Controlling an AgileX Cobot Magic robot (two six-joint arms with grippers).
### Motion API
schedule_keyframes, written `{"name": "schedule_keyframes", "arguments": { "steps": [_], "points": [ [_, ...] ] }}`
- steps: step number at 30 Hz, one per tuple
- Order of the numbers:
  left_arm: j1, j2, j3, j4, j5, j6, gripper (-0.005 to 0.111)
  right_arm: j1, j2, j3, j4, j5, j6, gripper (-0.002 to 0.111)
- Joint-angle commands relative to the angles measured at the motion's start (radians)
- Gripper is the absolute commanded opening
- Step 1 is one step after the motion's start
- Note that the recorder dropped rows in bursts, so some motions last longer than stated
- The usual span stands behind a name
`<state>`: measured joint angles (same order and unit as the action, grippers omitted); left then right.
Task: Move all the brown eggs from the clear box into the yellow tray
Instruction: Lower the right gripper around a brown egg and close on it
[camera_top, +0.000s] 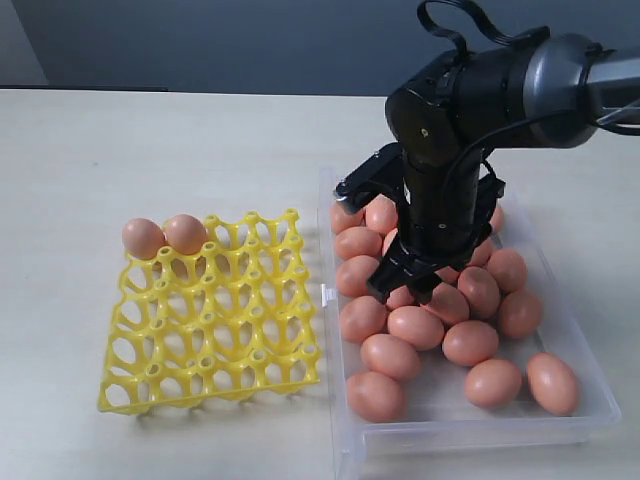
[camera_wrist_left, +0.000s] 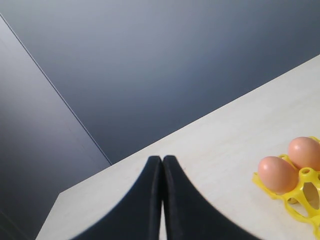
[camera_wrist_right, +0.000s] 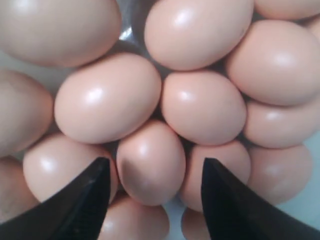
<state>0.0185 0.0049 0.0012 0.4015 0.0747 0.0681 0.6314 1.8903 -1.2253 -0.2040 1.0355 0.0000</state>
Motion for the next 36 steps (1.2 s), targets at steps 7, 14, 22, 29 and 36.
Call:
{"name": "schedule_keyframes", "arguments": {
  "steps": [7, 14, 22, 29, 36],
  "points": [
    [-0.011, -0.005, -0.001, 0.003, -0.001, -0.004, 0.000, -0.045, 0.064, 0.004, 0.014, -0.026, 0.000, 0.053],
    [-0.011, -0.005, -0.001, 0.003, -0.001, -0.004, 0.000, -0.114, 0.092, 0.004, 0.056, -0.060, -0.029, 0.040],
    [-0.011, -0.005, -0.001, 0.003, -0.001, -0.004, 0.000, -0.119, 0.092, 0.004, 0.103, -0.076, -0.041, 0.006],
    [-0.011, -0.005, -0.001, 0.003, -0.001, -0.004, 0.000, -0.119, 0.045, 0.004, 0.149, 0.011, -0.071, 0.036],
    [-0.011, -0.005, -0.001, 0.003, -0.001, -0.004, 0.000, -0.119, -0.038, 0.004, 0.360, 0.109, -0.271, 0.045]
  ]
}}
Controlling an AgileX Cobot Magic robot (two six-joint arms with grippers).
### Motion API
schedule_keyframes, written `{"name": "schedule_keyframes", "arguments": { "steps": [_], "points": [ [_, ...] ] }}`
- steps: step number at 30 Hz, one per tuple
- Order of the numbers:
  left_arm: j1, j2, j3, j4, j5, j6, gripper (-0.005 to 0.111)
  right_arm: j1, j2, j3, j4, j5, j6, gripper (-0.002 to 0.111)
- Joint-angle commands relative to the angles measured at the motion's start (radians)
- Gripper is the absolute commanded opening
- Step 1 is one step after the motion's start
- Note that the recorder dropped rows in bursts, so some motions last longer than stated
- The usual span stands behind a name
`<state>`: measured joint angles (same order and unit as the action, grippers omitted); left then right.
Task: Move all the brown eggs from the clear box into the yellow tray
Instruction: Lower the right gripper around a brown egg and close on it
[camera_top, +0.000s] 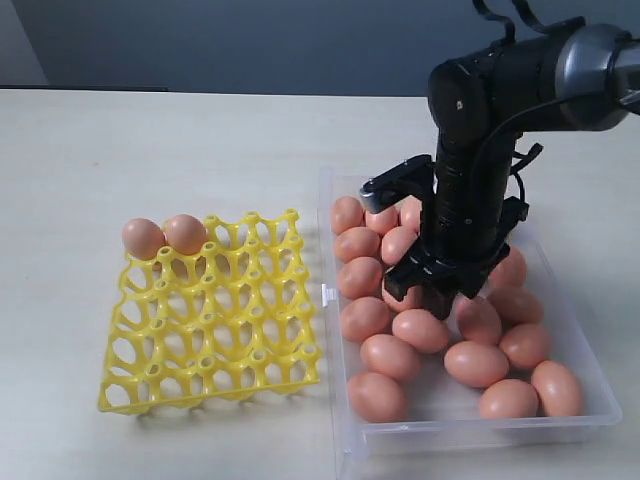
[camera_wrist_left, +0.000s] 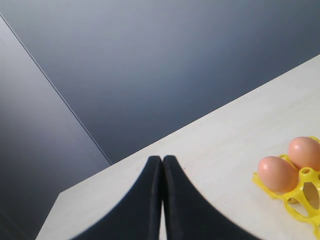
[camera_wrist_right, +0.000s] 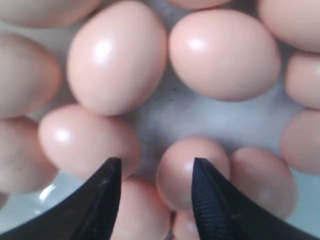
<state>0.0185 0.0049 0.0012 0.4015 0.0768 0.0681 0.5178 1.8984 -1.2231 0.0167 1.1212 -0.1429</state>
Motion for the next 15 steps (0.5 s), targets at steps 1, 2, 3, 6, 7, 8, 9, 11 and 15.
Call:
{"name": "schedule_keyframes", "arguments": {
  "steps": [1, 2, 3, 6, 7, 8, 9, 11, 15],
  "points": [
    [-0.011, -0.005, -0.001, 0.003, -0.003, -0.004, 0.000, -0.005, -0.047, 0.002, 0.182, 0.024, -0.166, 0.045],
    [-0.011, -0.005, -0.001, 0.003, -0.003, -0.004, 0.000, -0.005, -0.047, 0.002, 0.211, 0.021, -0.201, 0.045],
    [-0.011, -0.005, -0.001, 0.003, -0.003, -0.004, 0.000, -0.005, -0.042, 0.002, 0.230, 0.012, -0.220, 0.045],
    [-0.011, -0.005, -0.001, 0.003, -0.003, -0.004, 0.000, -0.005, -0.019, 0.002, 0.217, -0.028, -0.224, 0.045],
    [-0.011, -0.005, -0.001, 0.003, -0.003, -0.004, 0.000, -0.005, -0.006, 0.002, 0.217, -0.032, -0.224, 0.045],
    [-0.011, -0.005, -0.001, 0.003, -0.003, -0.004, 0.000, -0.005, 0.006, 0.002, 0.217, -0.032, -0.224, 0.045],
    [-0.011, -0.005, -0.001, 0.003, -0.003, -0.004, 0.000, -0.005, 0.020, 0.002, 0.217, -0.028, -0.227, 0.045],
    [-0.011, -0.005, -0.001, 0.003, -0.003, -0.004, 0.000, -0.005, 0.042, 0.002, 0.217, -0.024, -0.249, 0.045],
    [-0.011, -0.005, -0.001, 0.003, -0.003, -0.004, 0.000, -0.005, 0.086, 0.002, 0.211, -0.032, -0.254, 0.045]
  ]
}}
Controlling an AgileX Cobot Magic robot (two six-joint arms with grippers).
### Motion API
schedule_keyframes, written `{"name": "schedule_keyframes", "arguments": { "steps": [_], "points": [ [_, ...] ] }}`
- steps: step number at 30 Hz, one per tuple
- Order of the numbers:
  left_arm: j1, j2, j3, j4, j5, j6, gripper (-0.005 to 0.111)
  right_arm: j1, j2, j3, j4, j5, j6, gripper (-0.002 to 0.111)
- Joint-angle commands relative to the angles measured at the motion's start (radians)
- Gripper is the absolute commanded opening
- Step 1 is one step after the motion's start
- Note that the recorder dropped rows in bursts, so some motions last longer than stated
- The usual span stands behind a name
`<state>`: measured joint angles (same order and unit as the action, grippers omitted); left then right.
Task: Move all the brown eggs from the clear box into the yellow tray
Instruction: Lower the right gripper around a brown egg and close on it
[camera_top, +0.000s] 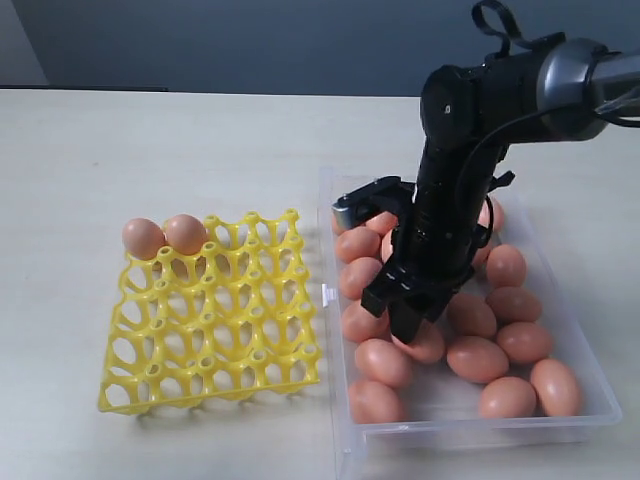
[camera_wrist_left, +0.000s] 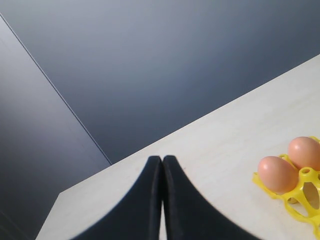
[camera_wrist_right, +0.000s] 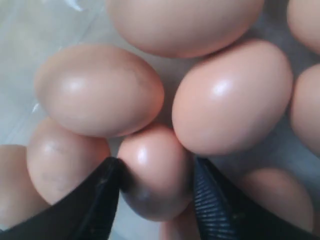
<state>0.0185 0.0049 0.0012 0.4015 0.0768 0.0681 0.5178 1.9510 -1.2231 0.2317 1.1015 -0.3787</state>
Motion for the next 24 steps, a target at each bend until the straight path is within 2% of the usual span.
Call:
{"name": "schedule_keyframes", "arguments": {
  "steps": [1, 7, 11, 13, 15, 16, 20, 24],
  "points": [
    [-0.011, -0.005, -0.001, 0.003, -0.003, -0.004, 0.000, -0.005, 0.041, 0.002, -0.004, -0.017, -0.018, 0.045],
    [-0.011, -0.005, -0.001, 0.003, -0.003, -0.004, 0.000, -0.003, 0.066, 0.002, 0.010, -0.013, -0.018, 0.045],
    [-0.011, -0.005, -0.001, 0.003, -0.003, -0.004, 0.000, -0.003, 0.068, 0.002, 0.007, -0.015, -0.018, 0.052],
    [-0.011, -0.005, -0.001, 0.003, -0.003, -0.004, 0.000, -0.003, 0.068, 0.002, 0.007, -0.017, -0.018, 0.051],
    [-0.011, -0.005, -0.001, 0.003, -0.003, -0.004, 0.000, -0.003, 0.068, 0.002, 0.006, -0.015, -0.018, 0.044],
    [-0.011, -0.005, -0.001, 0.003, -0.003, -0.004, 0.000, -0.003, 0.068, 0.002, 0.006, -0.013, -0.018, 0.037],
    [-0.011, -0.005, -0.001, 0.003, -0.003, -0.004, 0.000, -0.003, 0.062, 0.002, 0.006, 0.005, -0.018, -0.001],
    [-0.011, -0.005, -0.001, 0.003, -0.003, -0.004, 0.000, -0.003, 0.000, 0.002, 0.018, 0.012, -0.014, 0.001]
  ]
}}
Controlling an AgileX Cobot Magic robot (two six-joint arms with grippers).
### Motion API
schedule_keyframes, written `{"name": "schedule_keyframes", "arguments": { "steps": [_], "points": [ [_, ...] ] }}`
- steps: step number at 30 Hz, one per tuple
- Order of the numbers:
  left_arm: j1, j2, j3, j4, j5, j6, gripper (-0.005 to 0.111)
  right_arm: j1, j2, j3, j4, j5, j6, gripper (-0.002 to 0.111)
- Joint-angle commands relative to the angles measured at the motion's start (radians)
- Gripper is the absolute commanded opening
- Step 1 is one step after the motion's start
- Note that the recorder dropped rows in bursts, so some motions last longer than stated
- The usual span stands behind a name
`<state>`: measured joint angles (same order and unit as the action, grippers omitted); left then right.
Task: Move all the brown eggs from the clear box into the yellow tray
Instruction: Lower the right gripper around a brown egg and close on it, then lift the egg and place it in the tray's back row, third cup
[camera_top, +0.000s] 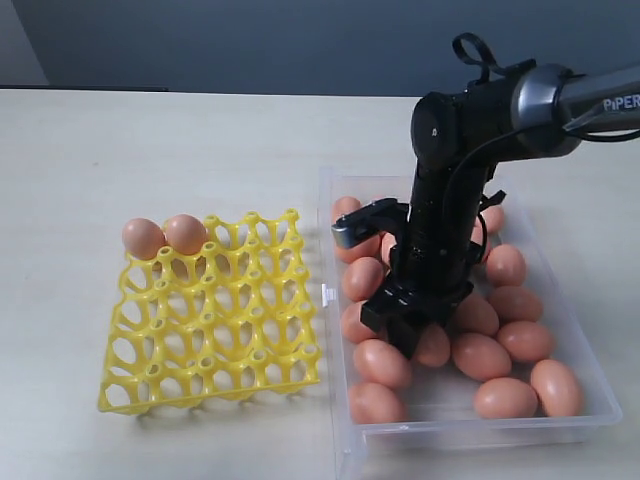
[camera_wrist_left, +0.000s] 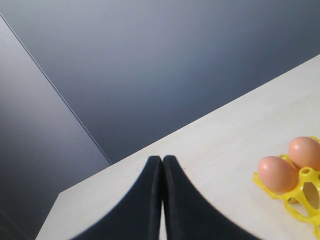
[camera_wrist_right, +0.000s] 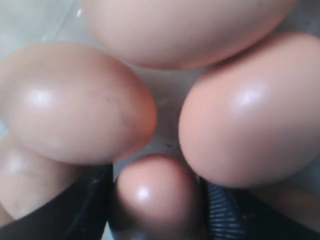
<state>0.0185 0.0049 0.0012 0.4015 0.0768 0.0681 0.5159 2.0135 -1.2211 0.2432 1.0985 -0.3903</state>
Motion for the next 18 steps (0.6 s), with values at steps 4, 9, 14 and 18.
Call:
{"name": "schedule_keyframes", "arguments": {
  "steps": [4, 9, 14, 18],
  "points": [
    [-0.011, -0.005, -0.001, 0.003, -0.003, -0.004, 0.000, -0.001, -0.187, -0.025, 0.052, 0.007, -0.002, 0.001],
    [-0.011, -0.005, -0.001, 0.003, -0.003, -0.004, 0.000, -0.001, -0.310, -0.046, 0.201, -0.276, -0.026, 0.001],
    [-0.011, -0.005, -0.001, 0.003, -0.003, -0.004, 0.000, -0.001, -0.235, -0.046, 0.582, -0.518, -0.323, -0.001],
    [-0.011, -0.005, -0.001, 0.003, -0.003, -0.004, 0.000, 0.009, -0.126, -0.051, 0.924, -0.515, -0.637, -0.001]
  ]
}}
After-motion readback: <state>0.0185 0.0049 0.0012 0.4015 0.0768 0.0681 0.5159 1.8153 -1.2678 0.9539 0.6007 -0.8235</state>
